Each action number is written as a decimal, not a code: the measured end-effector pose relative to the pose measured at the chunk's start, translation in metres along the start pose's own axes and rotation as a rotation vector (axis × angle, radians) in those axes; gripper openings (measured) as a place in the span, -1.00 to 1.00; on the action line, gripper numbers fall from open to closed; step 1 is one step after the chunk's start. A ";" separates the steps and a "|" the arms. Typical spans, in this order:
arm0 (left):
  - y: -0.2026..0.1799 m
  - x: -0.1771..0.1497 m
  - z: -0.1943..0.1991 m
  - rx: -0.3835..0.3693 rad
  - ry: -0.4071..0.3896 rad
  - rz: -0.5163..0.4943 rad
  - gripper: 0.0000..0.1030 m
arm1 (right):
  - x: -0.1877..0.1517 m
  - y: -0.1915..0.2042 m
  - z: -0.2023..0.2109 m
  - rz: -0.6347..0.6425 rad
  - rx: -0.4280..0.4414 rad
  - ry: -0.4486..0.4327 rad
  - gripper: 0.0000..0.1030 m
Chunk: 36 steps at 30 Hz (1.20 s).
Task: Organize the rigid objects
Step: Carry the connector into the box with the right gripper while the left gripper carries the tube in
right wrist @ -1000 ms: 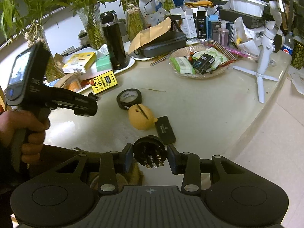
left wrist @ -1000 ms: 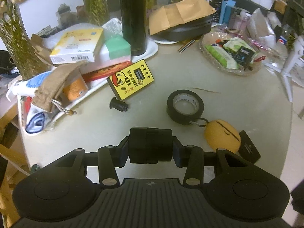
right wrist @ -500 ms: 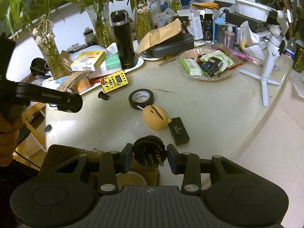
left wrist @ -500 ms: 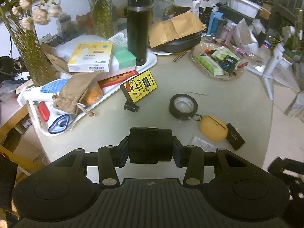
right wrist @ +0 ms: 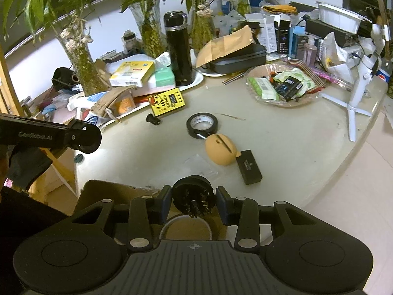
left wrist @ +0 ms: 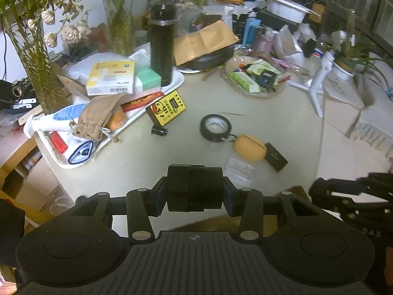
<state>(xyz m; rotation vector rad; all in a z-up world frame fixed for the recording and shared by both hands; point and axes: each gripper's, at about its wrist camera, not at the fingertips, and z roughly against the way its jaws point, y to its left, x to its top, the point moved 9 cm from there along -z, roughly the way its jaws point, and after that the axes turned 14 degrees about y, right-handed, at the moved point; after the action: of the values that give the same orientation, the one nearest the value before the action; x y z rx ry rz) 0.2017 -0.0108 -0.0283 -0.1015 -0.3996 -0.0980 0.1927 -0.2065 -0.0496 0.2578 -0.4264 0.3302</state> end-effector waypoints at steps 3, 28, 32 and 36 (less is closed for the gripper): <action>-0.002 -0.009 0.005 -0.017 0.003 -0.020 -0.14 | -0.003 0.005 0.001 0.012 0.008 0.014 -0.19; -0.010 -0.074 -0.024 -0.083 0.177 -0.131 -0.14 | -0.042 0.033 -0.029 0.124 0.063 0.218 -0.19; -0.012 -0.077 -0.031 -0.095 0.205 -0.136 -0.14 | -0.046 0.033 -0.036 0.127 0.063 0.250 -0.18; -0.013 -0.077 -0.037 -0.094 0.219 -0.139 -0.14 | -0.048 0.032 -0.043 0.124 0.061 0.273 -0.18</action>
<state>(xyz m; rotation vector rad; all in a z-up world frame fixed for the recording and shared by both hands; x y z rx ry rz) 0.1436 -0.0224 -0.0909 -0.1544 -0.1833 -0.2630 0.1548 -0.1767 -0.1029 0.2419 -0.1634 0.4938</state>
